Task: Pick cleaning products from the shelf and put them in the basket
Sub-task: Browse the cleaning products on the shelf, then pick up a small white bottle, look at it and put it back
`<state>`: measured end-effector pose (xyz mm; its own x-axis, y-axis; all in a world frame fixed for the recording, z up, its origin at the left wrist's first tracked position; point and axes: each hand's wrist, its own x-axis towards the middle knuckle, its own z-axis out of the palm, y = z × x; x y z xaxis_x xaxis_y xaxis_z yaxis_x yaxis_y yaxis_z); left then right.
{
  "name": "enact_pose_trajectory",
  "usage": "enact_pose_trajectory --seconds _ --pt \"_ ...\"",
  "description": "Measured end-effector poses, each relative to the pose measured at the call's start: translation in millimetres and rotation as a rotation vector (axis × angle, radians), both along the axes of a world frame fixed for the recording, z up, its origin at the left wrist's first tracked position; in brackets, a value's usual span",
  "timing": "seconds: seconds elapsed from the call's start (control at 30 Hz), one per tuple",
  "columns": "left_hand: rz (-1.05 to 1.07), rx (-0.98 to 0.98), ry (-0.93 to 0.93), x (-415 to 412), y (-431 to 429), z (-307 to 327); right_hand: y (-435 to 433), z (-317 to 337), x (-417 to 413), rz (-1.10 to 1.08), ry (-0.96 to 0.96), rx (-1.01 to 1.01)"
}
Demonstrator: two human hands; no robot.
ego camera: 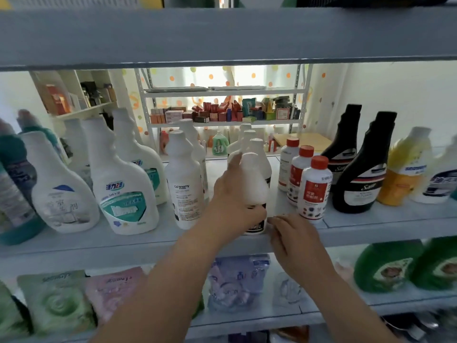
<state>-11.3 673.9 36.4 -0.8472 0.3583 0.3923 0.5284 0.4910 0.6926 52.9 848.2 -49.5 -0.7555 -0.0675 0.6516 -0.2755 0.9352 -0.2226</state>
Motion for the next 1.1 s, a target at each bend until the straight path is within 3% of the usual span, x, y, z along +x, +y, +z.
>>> enact_pose_trajectory --seconds 0.1,0.27,0.5,0.87,1.03,1.1 --pt "0.046 0.108 0.084 2.3 5.3 -29.8 3.9 -5.2 8.4 -0.014 0.029 0.013" --pt "0.008 0.244 -0.093 -5.5 7.6 -44.4 12.2 -6.2 32.1 -0.085 0.002 -0.070" --pt "0.081 0.212 -0.055 -9.4 10.0 -51.0 39.3 10.8 37.0 -0.268 -0.102 -0.508" --pt "0.214 0.107 -0.020 -7.8 15.8 -52.7 67.2 30.2 -9.0 -0.117 -0.216 -0.621" --pt "0.315 0.061 -0.027 -1.4 21.5 -48.4 80.3 32.5 -0.1 0.040 -0.278 -0.664" --pt "0.408 0.125 -0.006 15.0 25.4 -49.9 87.2 35.1 13.4 0.146 -0.316 -0.714"
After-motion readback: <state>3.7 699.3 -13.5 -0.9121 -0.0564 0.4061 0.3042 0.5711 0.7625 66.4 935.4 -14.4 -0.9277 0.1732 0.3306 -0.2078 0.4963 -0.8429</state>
